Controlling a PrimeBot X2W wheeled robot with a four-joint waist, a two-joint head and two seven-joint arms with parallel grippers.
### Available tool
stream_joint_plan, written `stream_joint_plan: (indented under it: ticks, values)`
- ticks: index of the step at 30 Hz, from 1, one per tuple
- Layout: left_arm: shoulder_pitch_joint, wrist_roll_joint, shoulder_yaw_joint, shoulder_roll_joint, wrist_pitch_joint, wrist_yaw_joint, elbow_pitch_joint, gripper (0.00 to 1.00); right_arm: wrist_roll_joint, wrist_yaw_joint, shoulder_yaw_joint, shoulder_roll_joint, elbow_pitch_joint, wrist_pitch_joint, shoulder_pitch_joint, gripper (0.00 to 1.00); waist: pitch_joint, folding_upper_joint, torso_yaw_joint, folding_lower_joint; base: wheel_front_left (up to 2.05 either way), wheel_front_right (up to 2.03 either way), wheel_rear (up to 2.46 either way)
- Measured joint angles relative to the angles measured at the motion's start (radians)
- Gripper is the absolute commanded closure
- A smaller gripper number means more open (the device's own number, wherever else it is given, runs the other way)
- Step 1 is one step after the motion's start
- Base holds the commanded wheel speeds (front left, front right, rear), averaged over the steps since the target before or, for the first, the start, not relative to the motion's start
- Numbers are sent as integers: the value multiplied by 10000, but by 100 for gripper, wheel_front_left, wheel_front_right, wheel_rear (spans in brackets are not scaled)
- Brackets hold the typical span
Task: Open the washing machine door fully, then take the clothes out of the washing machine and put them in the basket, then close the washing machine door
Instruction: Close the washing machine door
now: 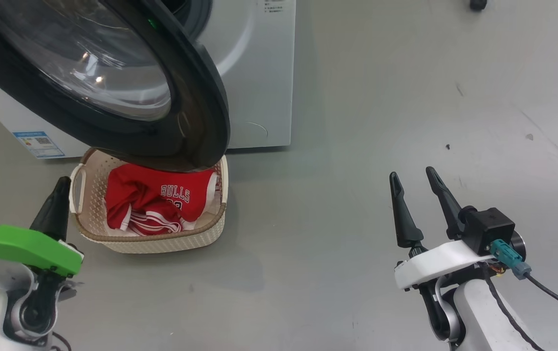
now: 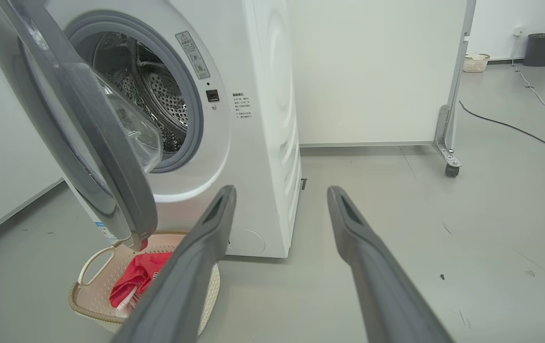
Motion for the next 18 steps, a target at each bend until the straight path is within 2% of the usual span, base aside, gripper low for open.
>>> stream_joint_plan:
  ticks: [6, 15, 18]
  values:
    - [460, 1661, -167, 464, -1567, 0, -332, 100, -86, 138, 67, 27, 0, 0, 98, 0, -259, 0, 366, 0, 0, 0, 0]
    - [1140, 3446, -466, 600, -3442, 2, -520, 100, -90, 173, 54, 50, 0, 0, 135, 0, -410, 0, 438, 0, 0, 0, 0]
    - [1342, 3883, -543, 539, -3848, 201, -504, 100, -102, 174, 12, 58, -2, 0, 146, 0, -420, 0, 431, 0, 0, 0, 0]
